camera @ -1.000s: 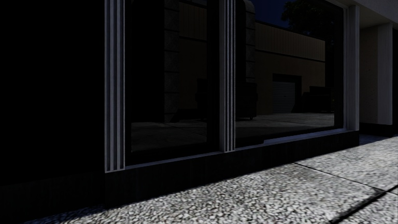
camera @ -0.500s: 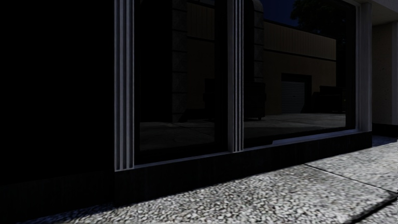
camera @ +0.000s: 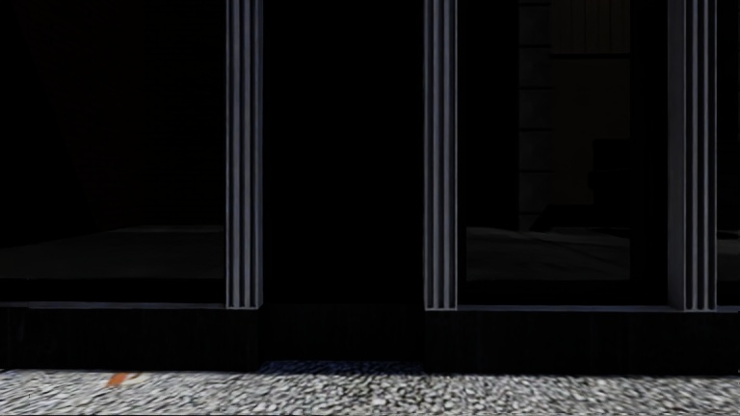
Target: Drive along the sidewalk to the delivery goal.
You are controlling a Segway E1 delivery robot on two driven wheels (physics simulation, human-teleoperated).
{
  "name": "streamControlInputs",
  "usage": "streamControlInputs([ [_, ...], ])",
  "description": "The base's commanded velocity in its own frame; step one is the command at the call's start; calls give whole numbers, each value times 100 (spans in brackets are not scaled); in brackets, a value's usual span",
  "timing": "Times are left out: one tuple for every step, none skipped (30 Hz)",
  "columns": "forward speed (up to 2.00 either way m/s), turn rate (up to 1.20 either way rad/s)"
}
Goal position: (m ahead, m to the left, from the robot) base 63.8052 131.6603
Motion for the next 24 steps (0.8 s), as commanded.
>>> streamControlInputs([
  [0, 120],
  [0, 120],
  [0, 120],
  [0, 120],
  [0, 120],
  [0, 120],
  [0, 120],
  [0, 120],
  [0, 120],
  [0, 120],
  [0, 120],
  [0, 120],
  [0, 120],
  [0, 120],
  [0, 120],
  [0, 120],
  [0, 120],
  [0, 120],
  [0, 120],
  [0, 120],
  [0, 120],
  [0, 120],
  [0, 120],
  [0, 120],
])
